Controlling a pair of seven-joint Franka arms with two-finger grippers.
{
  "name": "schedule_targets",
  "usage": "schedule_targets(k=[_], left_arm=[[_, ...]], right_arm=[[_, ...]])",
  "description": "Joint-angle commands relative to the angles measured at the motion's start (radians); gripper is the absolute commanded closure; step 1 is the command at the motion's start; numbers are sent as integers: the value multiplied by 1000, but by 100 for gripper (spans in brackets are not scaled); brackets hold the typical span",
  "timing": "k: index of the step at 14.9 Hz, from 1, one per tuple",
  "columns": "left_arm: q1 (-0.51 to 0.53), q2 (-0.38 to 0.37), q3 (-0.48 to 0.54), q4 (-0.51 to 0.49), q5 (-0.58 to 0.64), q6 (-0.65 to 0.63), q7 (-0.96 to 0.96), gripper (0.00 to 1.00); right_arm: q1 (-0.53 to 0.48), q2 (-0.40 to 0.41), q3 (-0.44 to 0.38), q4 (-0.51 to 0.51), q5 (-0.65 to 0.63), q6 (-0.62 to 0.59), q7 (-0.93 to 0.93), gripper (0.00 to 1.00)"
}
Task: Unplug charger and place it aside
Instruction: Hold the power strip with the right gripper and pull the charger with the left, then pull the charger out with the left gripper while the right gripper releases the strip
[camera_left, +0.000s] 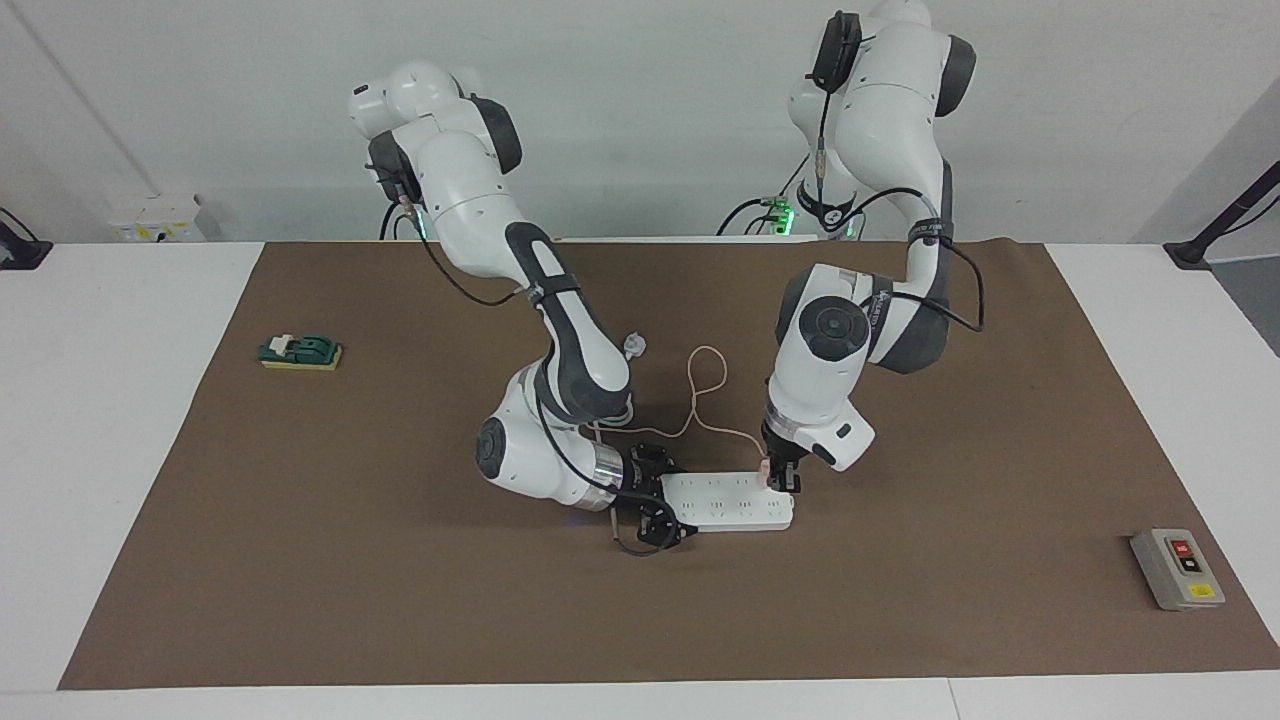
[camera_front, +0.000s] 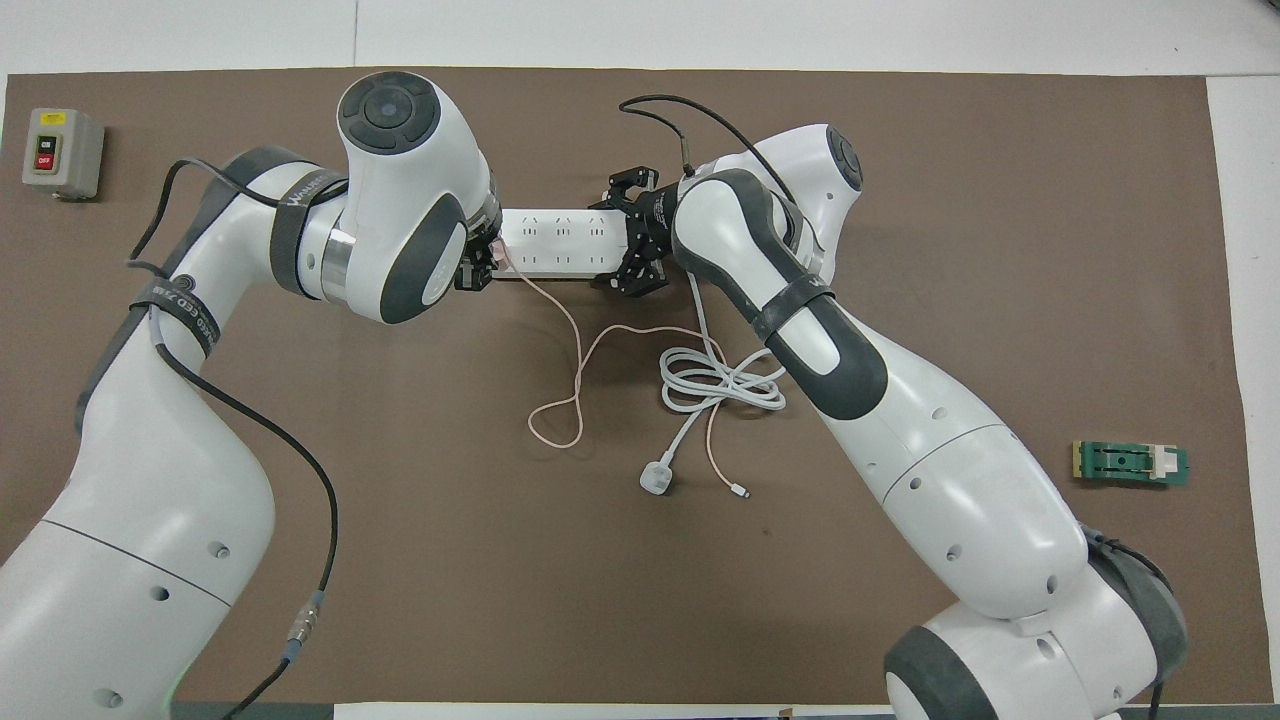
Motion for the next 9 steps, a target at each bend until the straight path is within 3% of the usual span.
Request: schedule_targets(k=[1,6,8,9], left_arm=[[14,-140,14,-18,-59,-146,81,100],[17,-177,18,74,-87,-350,156,100],[16,-198,21,77,-87,-360,234,100],[14,-212,23,74,-88,-358,309,100]], right_arm=[[13,-10,6,-62,22,24,-63,84],[13,-10,6,-60,22,24,-61,79],[15,-24,6,-60,22,21,-56,61],[15,-26,6,-60,23,21,-50,44]])
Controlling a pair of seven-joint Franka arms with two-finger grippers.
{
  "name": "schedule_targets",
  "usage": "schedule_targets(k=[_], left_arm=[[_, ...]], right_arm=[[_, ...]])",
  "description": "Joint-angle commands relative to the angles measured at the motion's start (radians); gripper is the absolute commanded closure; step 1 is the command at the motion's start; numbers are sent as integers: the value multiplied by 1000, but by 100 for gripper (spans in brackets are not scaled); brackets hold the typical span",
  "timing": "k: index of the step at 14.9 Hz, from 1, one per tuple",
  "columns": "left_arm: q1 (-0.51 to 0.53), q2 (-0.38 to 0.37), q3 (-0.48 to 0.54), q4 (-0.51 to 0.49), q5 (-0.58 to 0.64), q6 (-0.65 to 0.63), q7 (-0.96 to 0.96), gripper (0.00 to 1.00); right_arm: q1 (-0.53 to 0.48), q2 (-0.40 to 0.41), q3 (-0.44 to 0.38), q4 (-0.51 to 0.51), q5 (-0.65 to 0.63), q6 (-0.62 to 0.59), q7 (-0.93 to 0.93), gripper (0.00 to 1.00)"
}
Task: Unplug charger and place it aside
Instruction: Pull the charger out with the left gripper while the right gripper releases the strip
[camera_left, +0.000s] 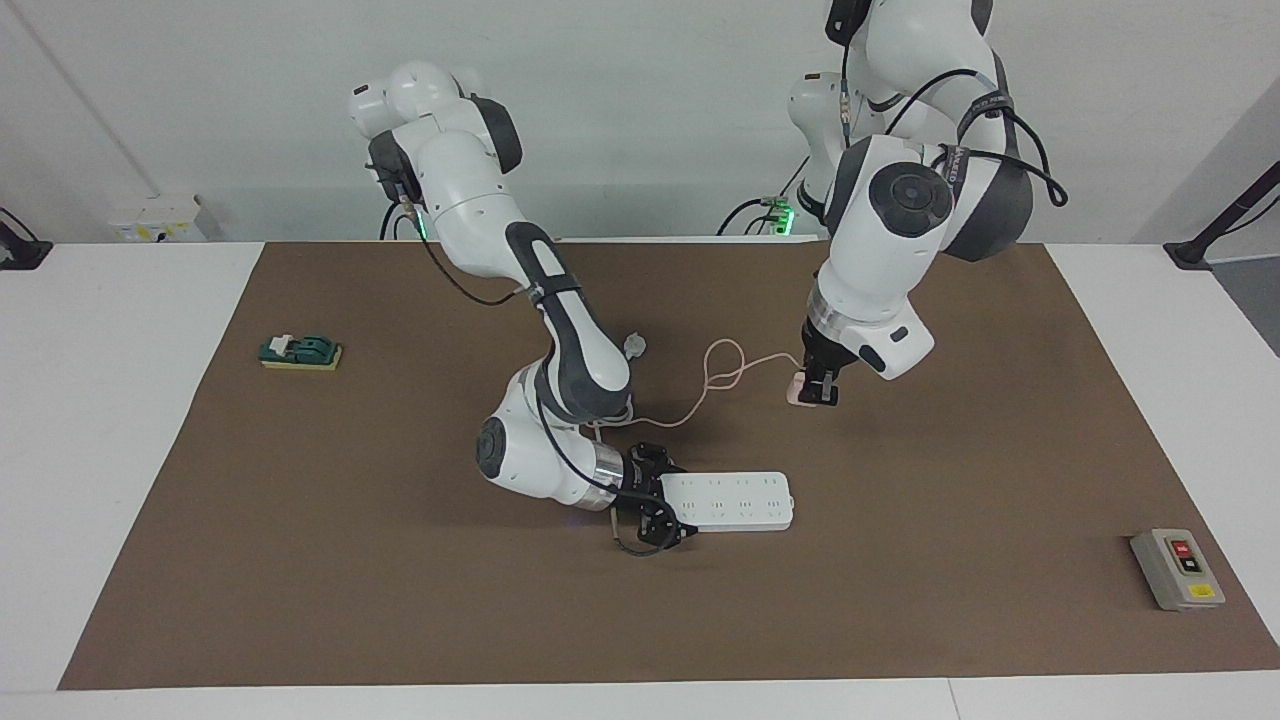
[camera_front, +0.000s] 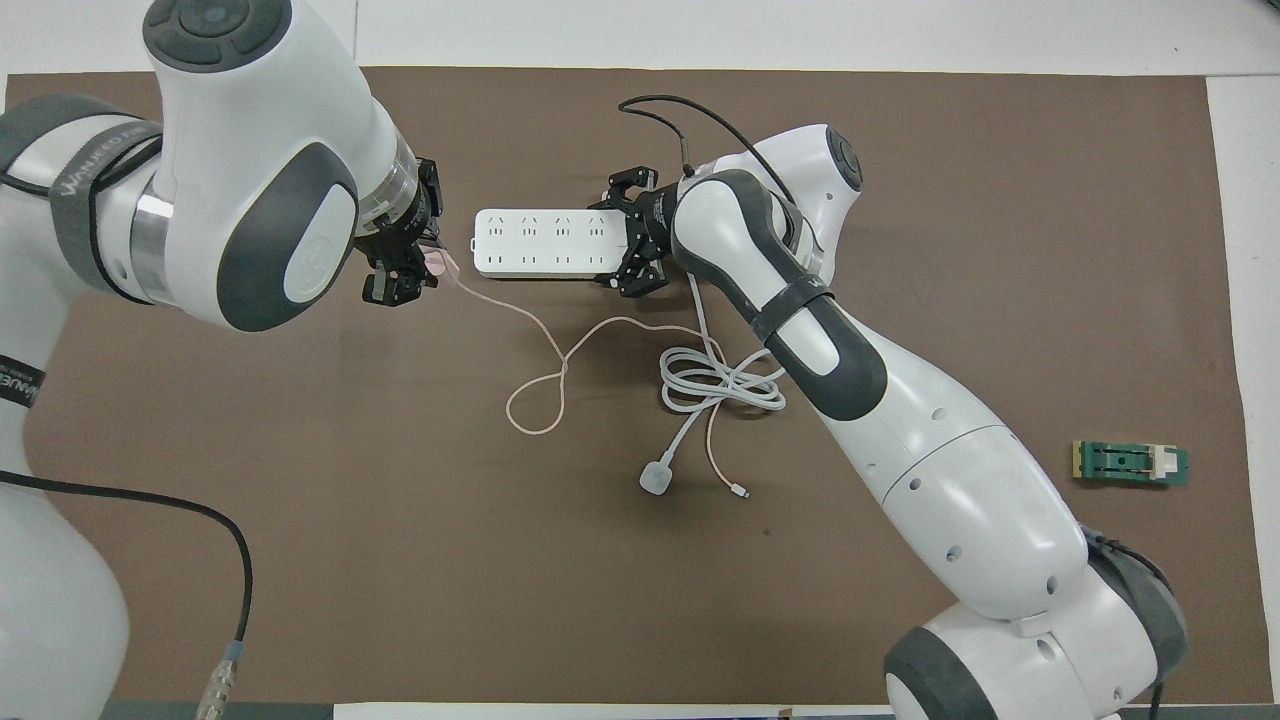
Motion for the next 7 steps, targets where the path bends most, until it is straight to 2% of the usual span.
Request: schedule_targets(k=[1,2,3,7], left_arm=[[-3,-32,12,7,-25,-31,193,100],[-2,-49,12,-3,-27,-34,273,100],[-2,-68,12,-22,-27,-34,359,100],[34,-144,13,-120,-27,-45,738,100]], right_arm=[[14,-24,6,-56,24,18,-49,32],[14,-24,6,-56,24,15,-49,24],[13,-25,6,-53,22,12,-43,3],[2,-50,6,-51,20,0,-18,0]])
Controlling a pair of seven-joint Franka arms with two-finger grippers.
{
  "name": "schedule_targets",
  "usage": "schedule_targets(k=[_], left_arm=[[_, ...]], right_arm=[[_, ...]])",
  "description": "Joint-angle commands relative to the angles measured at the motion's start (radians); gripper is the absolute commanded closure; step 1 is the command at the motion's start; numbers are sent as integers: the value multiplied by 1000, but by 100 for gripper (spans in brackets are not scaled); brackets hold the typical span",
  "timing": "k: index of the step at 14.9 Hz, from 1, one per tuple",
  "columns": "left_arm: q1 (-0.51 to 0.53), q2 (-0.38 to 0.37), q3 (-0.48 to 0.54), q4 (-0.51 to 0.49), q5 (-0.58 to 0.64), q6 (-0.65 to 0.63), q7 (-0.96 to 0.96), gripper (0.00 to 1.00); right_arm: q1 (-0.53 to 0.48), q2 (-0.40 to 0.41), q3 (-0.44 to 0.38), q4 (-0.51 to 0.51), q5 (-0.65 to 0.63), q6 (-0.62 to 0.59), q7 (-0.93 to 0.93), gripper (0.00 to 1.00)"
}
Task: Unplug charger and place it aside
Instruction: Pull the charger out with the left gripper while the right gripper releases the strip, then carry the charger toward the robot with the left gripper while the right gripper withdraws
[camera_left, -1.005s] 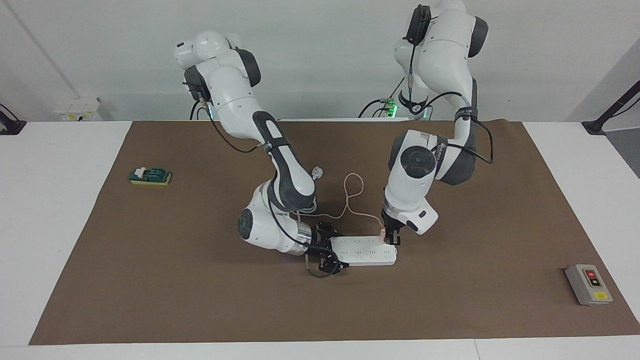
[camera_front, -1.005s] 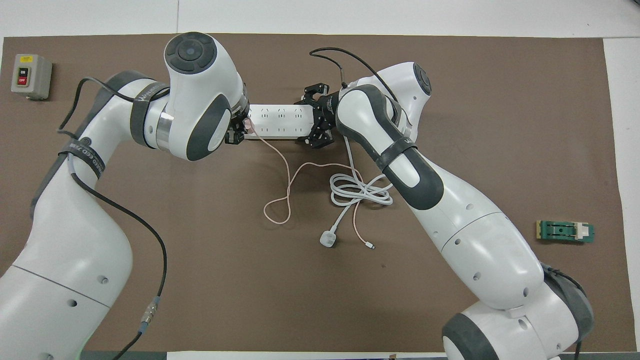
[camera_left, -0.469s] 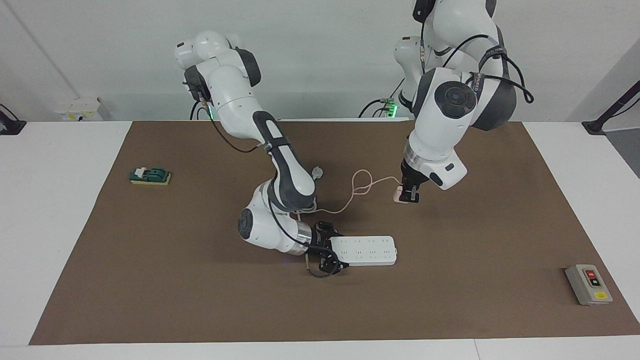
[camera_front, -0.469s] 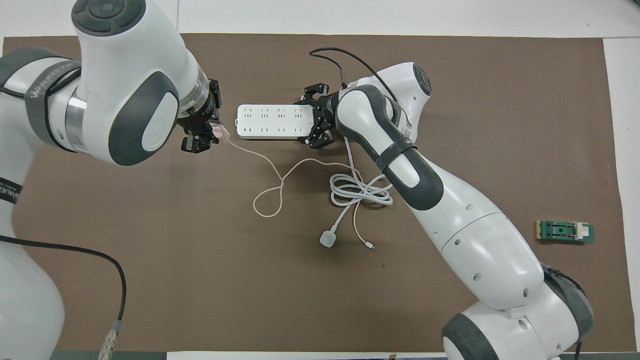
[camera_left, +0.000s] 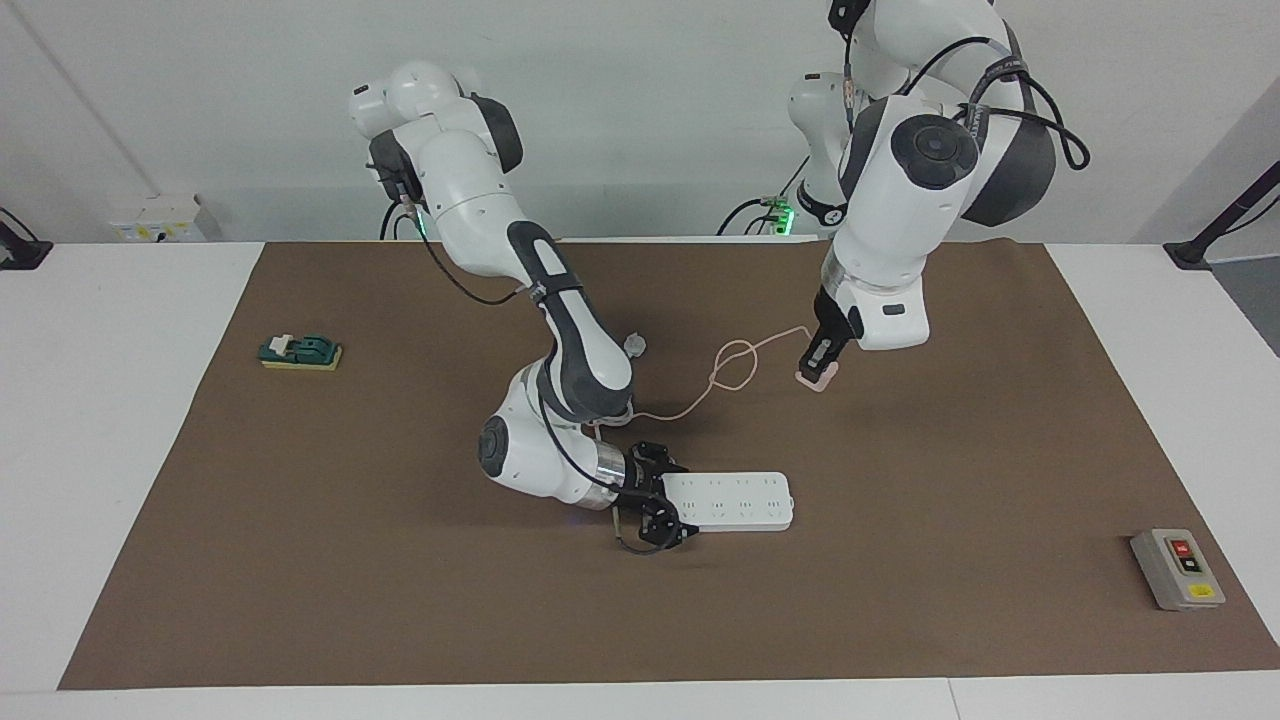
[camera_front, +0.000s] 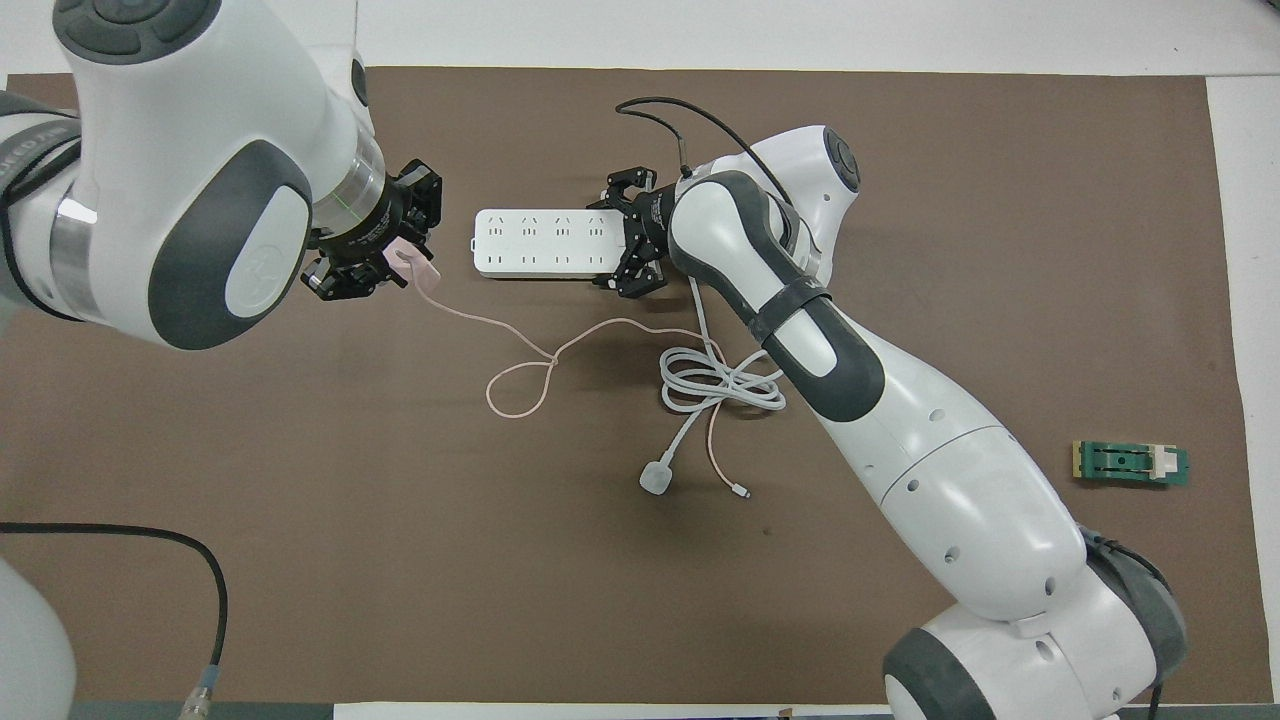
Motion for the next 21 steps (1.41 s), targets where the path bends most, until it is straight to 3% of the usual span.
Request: schedule_targets(k=[1,4,8,11,16,21], left_arm=[[36,-92,3,-131,-16,-14,268,100],[84,-178,5,-274,-9,-12,585,100],[133,-267,5,-441,-1,35,774,100],[154,-344,5,-588,28,64,1024,100],[191,-470,6,-906,14,389,1151,100],[231,-473,8,-999,-22,474,1252,100]], right_arm=[[-7,-55,5,-50,19,-11,-9,0],[-16,-96,-8,-53,17,-67,24,0],[-78,-156,-11,-59,4,-146,59,0],[-110,-251,-37,-103,-30,-188,73,0],[-133,-374,-133,-108,-111,-323,71,0],[-158,-469,-140,-110,-321,-364,22,0]])
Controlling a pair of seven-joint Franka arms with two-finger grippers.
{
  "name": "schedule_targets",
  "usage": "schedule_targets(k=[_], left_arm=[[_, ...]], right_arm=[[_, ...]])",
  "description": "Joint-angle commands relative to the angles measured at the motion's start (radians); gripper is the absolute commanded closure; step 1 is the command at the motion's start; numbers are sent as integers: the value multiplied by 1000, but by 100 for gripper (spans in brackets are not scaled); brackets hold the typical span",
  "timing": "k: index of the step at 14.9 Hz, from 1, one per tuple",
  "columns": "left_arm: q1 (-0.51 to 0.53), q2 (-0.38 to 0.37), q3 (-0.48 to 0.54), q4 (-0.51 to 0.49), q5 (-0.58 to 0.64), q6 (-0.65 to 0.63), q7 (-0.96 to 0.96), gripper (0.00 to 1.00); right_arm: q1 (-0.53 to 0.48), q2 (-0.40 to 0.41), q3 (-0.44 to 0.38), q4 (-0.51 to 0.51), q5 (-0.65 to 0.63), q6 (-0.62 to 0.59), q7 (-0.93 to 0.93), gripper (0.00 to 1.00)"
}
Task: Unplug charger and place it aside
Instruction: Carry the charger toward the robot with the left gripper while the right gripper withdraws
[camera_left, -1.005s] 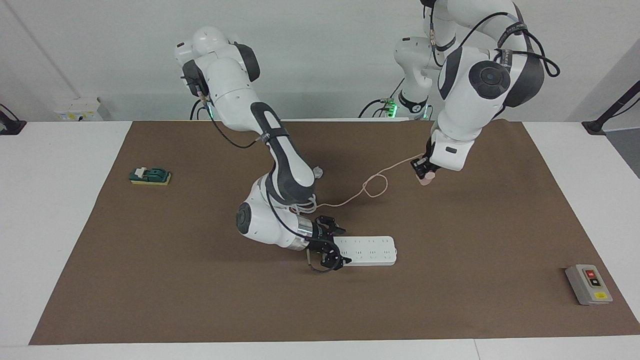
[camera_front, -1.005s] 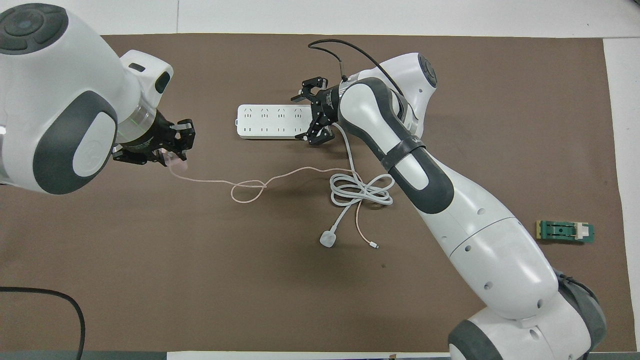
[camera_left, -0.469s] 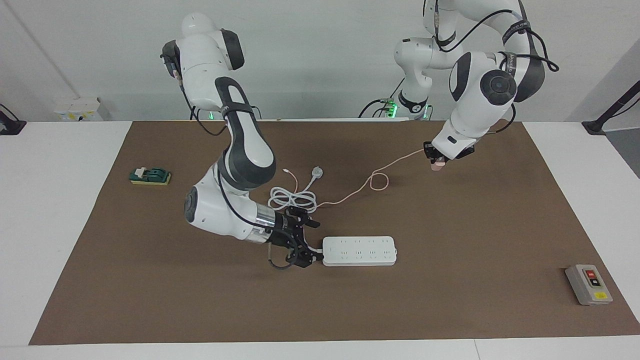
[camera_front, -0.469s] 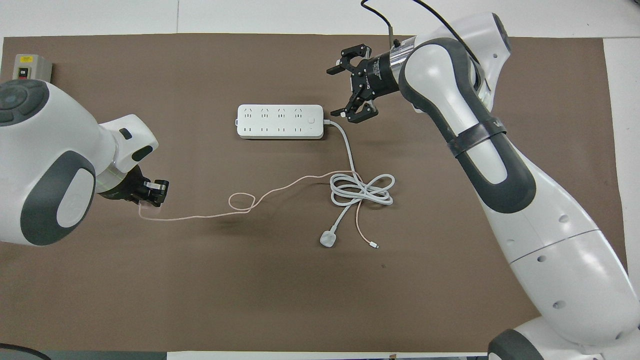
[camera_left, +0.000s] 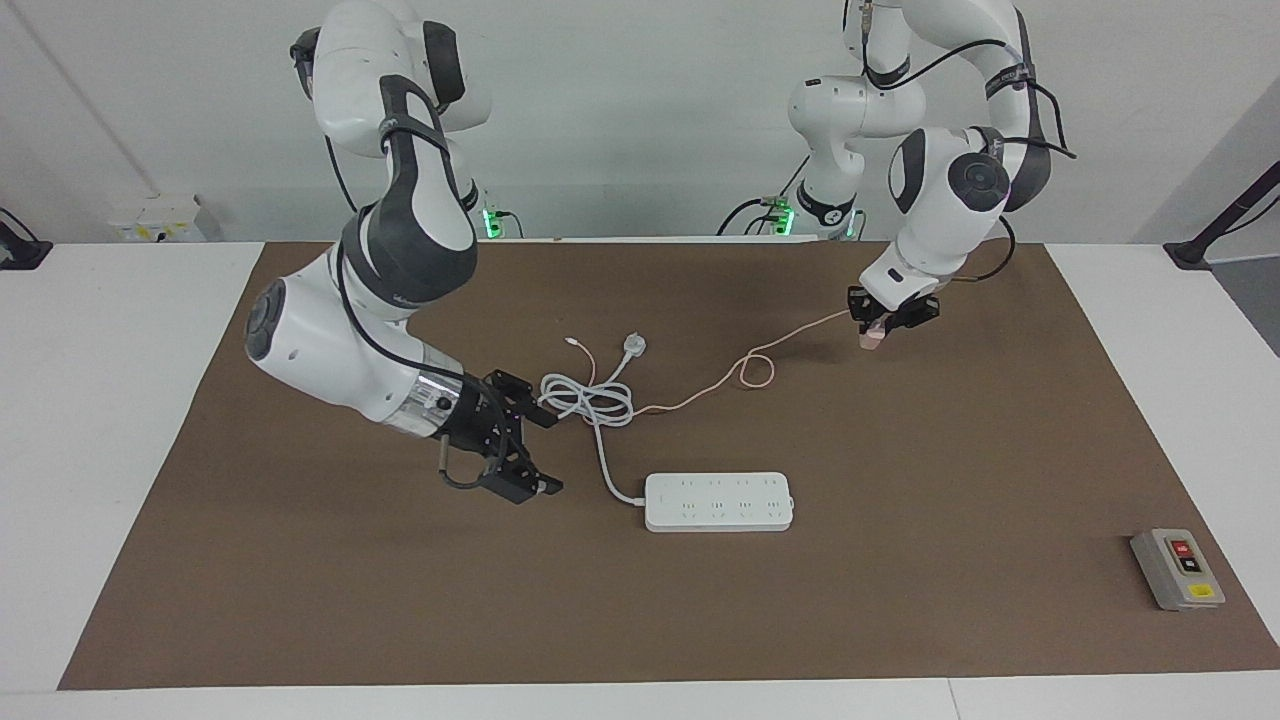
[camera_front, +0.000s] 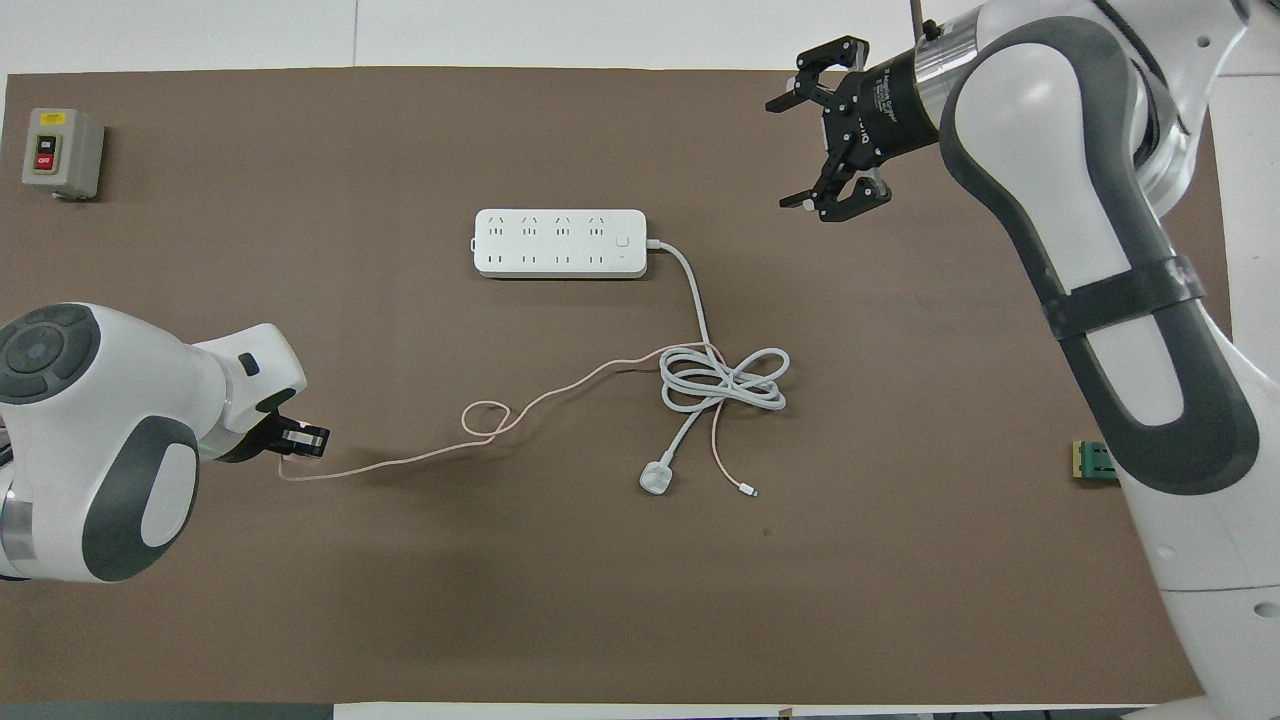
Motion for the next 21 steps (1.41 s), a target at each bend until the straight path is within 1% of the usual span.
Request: schedule_targets(k=[1,5,6,7,8,10,11,13,15,16,19,21], left_arm=[[15,-35,-2,-94,-16,99,42,100],[42,-33,-2,-133,-15,139,46,100],[44,-30,-1,-134,-16,140,49,95],[45,-29,-1,-134,-15,140,51,84],[57,-29,1,-142,-16,151,51,62],[77,-30,1,-154,-15,171,50,5],[87,-30,2,-154,-9,171,50,0],[129,-27,4,-148,5,172,51,0],[171,-24,2,-137,54,174,71,0],[195,-15,2,-125,56,174,79,0],[223,14,2,-61,56,165,71,0],[237,35,4,7,54,156,63,0]], right_arm=[[-5,-73,3,-47,-104,-23,-64,0],[-61,-114,3,-47,-185,-106,-273,0],[-72,-126,3,-47,-211,-130,-339,0],[-88,-134,3,-47,-245,-156,-423,0],[-101,-145,3,-47,-277,-175,-523,0],[-124,-163,2,-47,-334,-222,-722,0],[-137,-172,3,-47,-375,-239,-831,0],[-152,-191,3,-47,-450,-265,-1035,0],[-164,-214,2,-47,-506,-287,-1182,0],[-169,-227,2,-47,-533,-299,-1235,0],[-169,-283,3,-56,-610,-339,-1361,0],[-171,-339,3,-107,-630,-348,-1427,0]])
